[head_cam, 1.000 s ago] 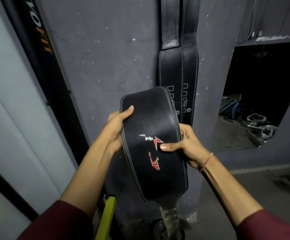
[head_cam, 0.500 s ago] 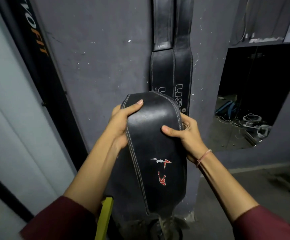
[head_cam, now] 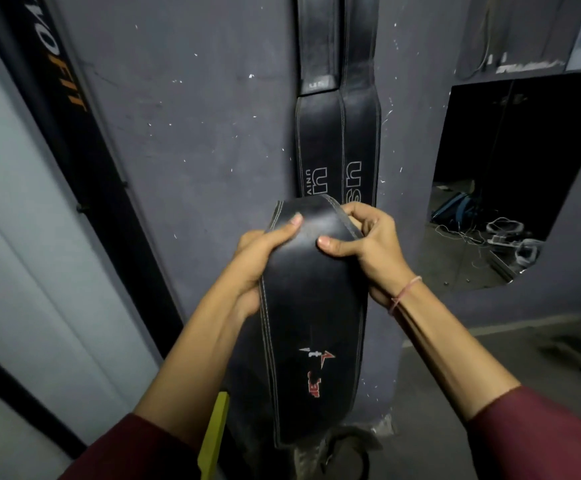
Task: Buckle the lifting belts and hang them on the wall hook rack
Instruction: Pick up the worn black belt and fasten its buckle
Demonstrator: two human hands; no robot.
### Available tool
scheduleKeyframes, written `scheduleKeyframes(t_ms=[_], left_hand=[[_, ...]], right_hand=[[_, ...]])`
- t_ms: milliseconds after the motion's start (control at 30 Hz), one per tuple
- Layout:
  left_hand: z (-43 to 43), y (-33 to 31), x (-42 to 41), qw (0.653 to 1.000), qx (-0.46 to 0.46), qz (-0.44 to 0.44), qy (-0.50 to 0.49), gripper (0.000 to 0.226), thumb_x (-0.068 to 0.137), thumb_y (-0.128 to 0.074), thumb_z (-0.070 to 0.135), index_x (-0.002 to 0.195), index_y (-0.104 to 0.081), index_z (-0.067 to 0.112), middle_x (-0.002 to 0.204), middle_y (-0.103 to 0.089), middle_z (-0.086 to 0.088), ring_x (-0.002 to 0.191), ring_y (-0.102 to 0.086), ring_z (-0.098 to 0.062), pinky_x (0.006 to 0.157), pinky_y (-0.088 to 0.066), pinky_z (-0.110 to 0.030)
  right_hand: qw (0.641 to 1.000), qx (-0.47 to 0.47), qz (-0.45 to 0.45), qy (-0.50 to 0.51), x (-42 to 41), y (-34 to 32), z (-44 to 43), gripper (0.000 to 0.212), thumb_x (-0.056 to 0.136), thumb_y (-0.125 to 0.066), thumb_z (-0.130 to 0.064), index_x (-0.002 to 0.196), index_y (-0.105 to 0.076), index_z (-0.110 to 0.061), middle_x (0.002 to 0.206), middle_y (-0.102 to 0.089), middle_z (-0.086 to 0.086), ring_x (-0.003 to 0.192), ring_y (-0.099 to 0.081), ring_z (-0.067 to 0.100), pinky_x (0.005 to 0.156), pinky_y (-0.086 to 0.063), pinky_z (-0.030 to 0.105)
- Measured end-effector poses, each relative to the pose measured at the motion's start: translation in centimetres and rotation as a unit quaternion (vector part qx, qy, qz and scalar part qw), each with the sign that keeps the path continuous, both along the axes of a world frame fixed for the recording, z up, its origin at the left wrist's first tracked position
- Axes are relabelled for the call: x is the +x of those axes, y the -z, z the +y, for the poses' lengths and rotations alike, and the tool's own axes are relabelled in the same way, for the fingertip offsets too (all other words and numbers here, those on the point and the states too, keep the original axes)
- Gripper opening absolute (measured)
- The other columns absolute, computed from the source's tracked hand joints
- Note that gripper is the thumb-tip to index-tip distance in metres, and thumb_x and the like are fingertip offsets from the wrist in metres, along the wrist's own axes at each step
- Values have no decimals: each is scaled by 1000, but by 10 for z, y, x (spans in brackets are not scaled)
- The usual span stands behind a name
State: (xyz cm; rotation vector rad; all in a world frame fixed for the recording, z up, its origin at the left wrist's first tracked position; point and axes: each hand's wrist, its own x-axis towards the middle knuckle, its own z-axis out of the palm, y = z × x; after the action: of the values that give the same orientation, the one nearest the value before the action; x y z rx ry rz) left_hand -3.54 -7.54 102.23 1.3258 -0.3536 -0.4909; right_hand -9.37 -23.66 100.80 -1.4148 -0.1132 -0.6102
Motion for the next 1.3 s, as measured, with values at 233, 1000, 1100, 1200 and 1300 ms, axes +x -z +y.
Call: scheduleKeyframes(t_ms=[233, 1000, 1100, 1200, 1300], left_hand=[[7, -18, 47, 988, -4, 152, 26, 53, 95, -51, 46, 123, -64, 2, 114, -67, -15, 96, -68, -27, 86, -55, -38], [-45, -5, -15, 968, -85, -188, -144, 41, 103, -48, 30, 131, -56, 1, 129, -65, -15, 123, -61, -28, 110, -43, -49], [-42, -15, -11, 959, -53, -215, -175, 55, 100, -38, 50, 133, -54, 8, 133, -62, -6, 127, -56, -17, 112, -40, -38], [-37, -18, -1, 936, 17, -291, -198, 55, 104, -33, 49, 138, -46, 8, 139, -56, -8, 132, -50, -19, 112, -38, -35], [-27, -10, 3, 898, 61, -374, -223, 42, 105, -36, 42, 122, -49, 6, 121, -60, -10, 114, -56, -17, 98, -43, -32]], right_hand=[[994, -46, -12, -100, -13, 23, 16, 36, 64, -77, 20, 93, -56, 11, 86, -70, 15, 79, -69, 25, 72, -58, 36], [999, -12, -30, 20, -14, 27, 20, 14, 77, -73, 11, 83, -69, -1, 76, -75, -2, 73, -69, 7, 67, -55, 22], [997, -38, -55, 36, -2, -4, 21, 27, 79, -75, 5, 62, -58, -8, 58, -61, -6, 59, -56, 4, 60, -50, 23], [996, -17, -75, 46, 11, -9, 27, 25, 80, -76, -5, 74, -58, 11, 69, -61, 25, 71, -55, 20, 69, -50, 41], [993, 4, -91, 80, 20, -5, 38, 29, 79, -76, -4, 65, -52, 3, 60, -46, 13, 66, -42, 18, 63, -42, 36]])
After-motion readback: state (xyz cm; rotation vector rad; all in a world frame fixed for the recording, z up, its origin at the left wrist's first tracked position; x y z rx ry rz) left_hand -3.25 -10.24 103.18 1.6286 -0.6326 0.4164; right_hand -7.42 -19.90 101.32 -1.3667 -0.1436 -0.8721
